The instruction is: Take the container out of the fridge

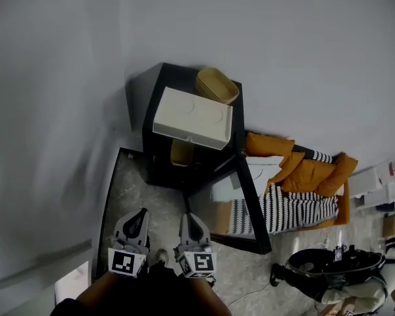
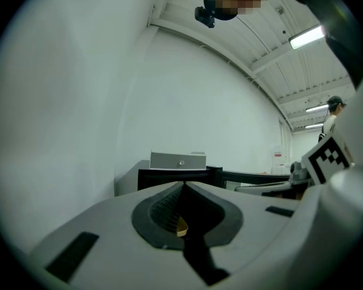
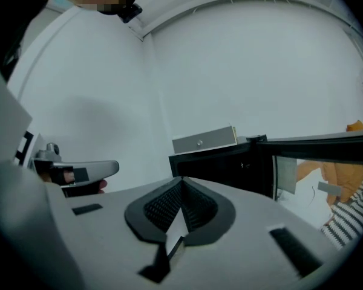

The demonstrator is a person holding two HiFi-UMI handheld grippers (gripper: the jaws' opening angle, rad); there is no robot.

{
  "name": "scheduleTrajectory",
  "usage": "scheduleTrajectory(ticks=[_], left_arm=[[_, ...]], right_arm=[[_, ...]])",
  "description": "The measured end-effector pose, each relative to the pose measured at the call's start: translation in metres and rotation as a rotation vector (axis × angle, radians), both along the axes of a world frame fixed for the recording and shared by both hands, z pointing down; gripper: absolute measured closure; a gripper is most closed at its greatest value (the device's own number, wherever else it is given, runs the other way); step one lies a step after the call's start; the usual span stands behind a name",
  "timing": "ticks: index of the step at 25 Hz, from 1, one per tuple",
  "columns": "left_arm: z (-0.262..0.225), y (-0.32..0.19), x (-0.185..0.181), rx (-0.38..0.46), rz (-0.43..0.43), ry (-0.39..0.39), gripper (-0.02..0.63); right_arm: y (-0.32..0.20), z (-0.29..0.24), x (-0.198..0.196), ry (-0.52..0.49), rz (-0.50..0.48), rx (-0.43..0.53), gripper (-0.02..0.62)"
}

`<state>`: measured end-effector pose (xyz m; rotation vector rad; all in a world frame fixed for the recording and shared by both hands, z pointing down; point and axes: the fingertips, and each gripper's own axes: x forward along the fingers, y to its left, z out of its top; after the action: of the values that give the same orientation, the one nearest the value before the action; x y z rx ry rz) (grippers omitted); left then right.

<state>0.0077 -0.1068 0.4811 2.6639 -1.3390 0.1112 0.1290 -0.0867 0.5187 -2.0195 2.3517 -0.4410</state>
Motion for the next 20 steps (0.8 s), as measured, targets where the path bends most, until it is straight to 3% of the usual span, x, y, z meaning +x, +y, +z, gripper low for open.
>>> scheduleTrajectory(ticks=[3,9,20], left_arm=[[0.002,-0.02,0.002,-0.008,0.01,0.008,0.601],[0.011,-0.055,0.005,-0.032,0.019,0.017,0.601],[0.031,-0.094,0.007,-0.075,0.041,0.016,0.601]], right_arm=[[-0.03,0.017,0.004,-0.014,0.021,-0.024,0.595],[-0.09,0.067,0.012,0.086,0.026,-0.108,0.595],[-0.169,0.164,0.031,0.383,-0.072,-0.252,0.594]])
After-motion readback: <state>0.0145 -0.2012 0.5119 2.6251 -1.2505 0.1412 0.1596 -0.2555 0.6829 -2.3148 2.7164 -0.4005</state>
